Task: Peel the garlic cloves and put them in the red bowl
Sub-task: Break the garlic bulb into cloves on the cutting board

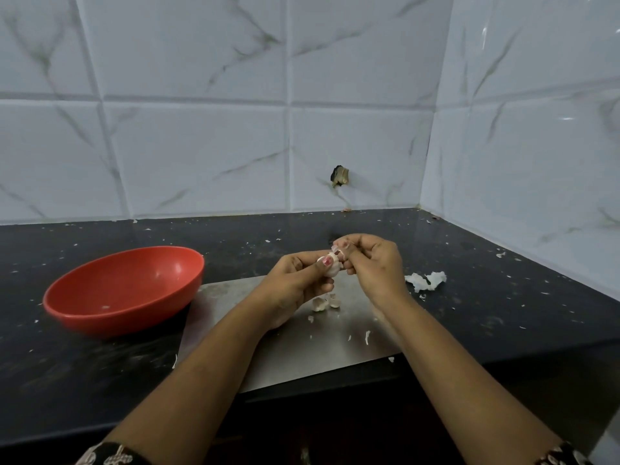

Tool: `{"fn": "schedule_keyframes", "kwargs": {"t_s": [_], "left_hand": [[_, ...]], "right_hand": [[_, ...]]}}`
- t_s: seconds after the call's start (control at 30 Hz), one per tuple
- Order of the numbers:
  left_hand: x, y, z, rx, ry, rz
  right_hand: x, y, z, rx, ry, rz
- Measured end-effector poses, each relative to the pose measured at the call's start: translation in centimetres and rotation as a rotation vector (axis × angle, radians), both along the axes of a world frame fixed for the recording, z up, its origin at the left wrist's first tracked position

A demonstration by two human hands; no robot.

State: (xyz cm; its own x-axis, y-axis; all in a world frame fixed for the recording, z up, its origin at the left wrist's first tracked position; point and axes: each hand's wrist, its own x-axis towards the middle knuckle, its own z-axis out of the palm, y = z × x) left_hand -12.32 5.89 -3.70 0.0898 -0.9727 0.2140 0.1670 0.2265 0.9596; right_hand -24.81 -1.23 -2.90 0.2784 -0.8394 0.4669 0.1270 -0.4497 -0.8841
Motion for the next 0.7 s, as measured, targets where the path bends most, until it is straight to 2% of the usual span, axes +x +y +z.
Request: {"fn": "schedule_keyframes", "kwargs": {"t_s": [0.1, 0.17, 0.2, 0.3, 0.4, 0.47, 0.5, 0.53, 0.6, 0.63, 0.7], "left_hand": [[-0.1, -0.1, 0.1, -0.003, 0.066, -0.014], [-0.2, 0.0, 0.2, 0.006, 0.075, -0.015], [-0.2, 0.1, 0.3, 0.015, 0.074, -0.014], [-0.3, 0.2, 0.4, 0.057, 0.094, 0.006], [-0.3, 0.2, 0.4, 0.078, 0.083, 0.030], [-0.3, 0.2, 0.4, 0.092, 0.065, 0.047], [-0.3, 0.2, 0.4, 0.098, 0.059, 0.053], [-0.3, 0.2, 0.4, 0.100, 0.055, 0.055], [-0.5, 0.2, 0.4, 0.092, 0.060, 0.063], [-0.5, 0.2, 0.4, 0.087, 0.067, 0.074], [-0.6, 0.2, 0.4, 0.074, 0.087, 0.105]], "right_hand": [[-0.9, -0.7, 0.4, 0.128, -0.073, 0.029], [-2.3, -2.0, 0.5, 0.152, -0.031, -0.035], [-3.2, -2.9, 0.4, 0.104, 0.069, -0.129], [-5.9, -5.5, -0.3, -0.130, 0.544, -0.426], [-7.0, -6.0, -0.8, -0.109, 0.922, -0.446], [-6.8, -5.1, -0.4, -0.106, 1.065, -0.451], [-6.4, -4.4, 0.0, -0.138, 1.020, -0.429], [-6.0, -3.5, 0.4, -0.170, 0.887, -0.357], [-4.7, -1.3, 1.2, -0.138, 0.529, -0.048], [-3.9, -0.1, 1.3, -0.105, 0.418, 0.113], [-2.4, 1.2, 0.8, -0.125, 0.344, 0.214]]}}
